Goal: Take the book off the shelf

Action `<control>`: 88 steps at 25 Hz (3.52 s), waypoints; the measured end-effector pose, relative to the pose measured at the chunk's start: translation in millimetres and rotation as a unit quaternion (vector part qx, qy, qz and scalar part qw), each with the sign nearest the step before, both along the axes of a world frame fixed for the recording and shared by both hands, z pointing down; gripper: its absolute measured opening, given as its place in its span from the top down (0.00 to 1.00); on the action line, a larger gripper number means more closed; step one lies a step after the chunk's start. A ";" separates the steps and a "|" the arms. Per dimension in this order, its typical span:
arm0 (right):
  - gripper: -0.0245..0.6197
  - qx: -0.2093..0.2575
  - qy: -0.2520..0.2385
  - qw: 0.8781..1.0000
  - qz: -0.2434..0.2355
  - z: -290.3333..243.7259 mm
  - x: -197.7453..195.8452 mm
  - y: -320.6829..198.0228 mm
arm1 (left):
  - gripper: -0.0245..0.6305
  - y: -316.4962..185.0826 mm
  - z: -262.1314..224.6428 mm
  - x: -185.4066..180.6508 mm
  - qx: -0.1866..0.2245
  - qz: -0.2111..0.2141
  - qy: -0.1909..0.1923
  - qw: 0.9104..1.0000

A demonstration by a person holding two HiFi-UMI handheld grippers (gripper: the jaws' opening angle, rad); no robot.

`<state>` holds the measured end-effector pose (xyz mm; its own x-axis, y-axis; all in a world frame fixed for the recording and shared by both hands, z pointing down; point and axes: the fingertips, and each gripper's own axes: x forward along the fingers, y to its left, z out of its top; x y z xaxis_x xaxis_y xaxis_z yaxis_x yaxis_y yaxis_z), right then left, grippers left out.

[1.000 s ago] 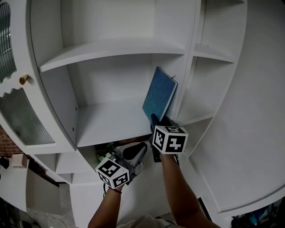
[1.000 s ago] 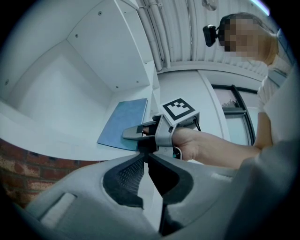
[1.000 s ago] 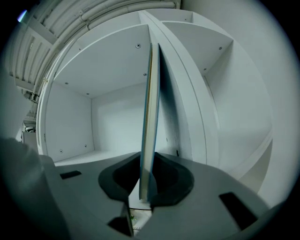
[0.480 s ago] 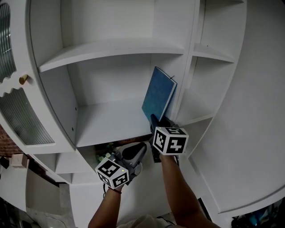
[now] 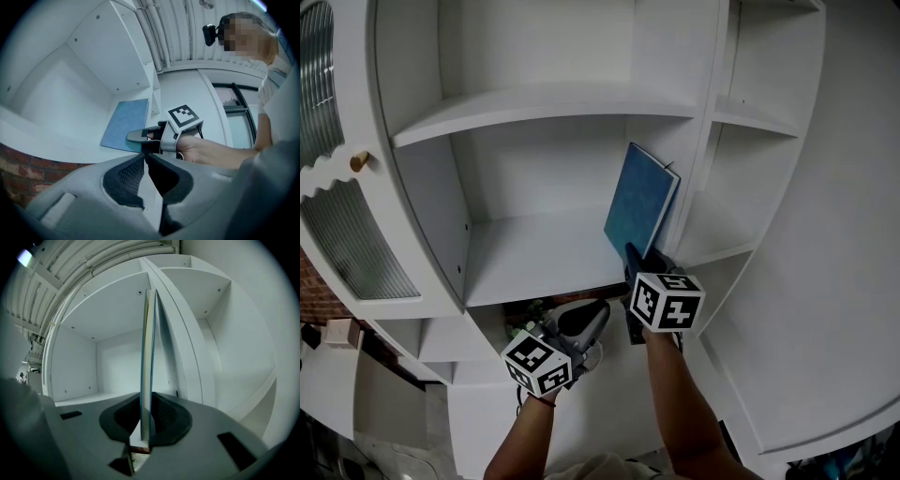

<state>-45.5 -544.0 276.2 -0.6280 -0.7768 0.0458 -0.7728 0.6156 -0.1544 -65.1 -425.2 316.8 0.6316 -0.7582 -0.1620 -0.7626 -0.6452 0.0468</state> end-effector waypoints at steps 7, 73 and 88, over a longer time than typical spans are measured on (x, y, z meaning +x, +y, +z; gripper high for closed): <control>0.88 0.009 -0.010 1.000 -0.011 -0.3 6.2 8.0 | 0.94 0.3 -1.7 3.1 0.001 -0.001 -0.001 1.000; 0.88 0.057 -0.093 0.993 -0.048 34.5 40.7 217.4 | 0.95 136.2 40.7 8.1 -0.009 0.037 0.007 0.999; 0.88 0.026 -0.096 0.993 -0.057 73.1 33.0 285.1 | 0.94 201.5 60.2 1.7 -0.026 0.037 0.011 0.999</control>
<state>-12.5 -258.9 349.4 -0.7047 -0.6990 -0.1218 -0.6572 0.7078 -0.2591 -63.4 -223.7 376.9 0.6832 -0.7171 -0.1378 -0.7109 -0.6963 0.0989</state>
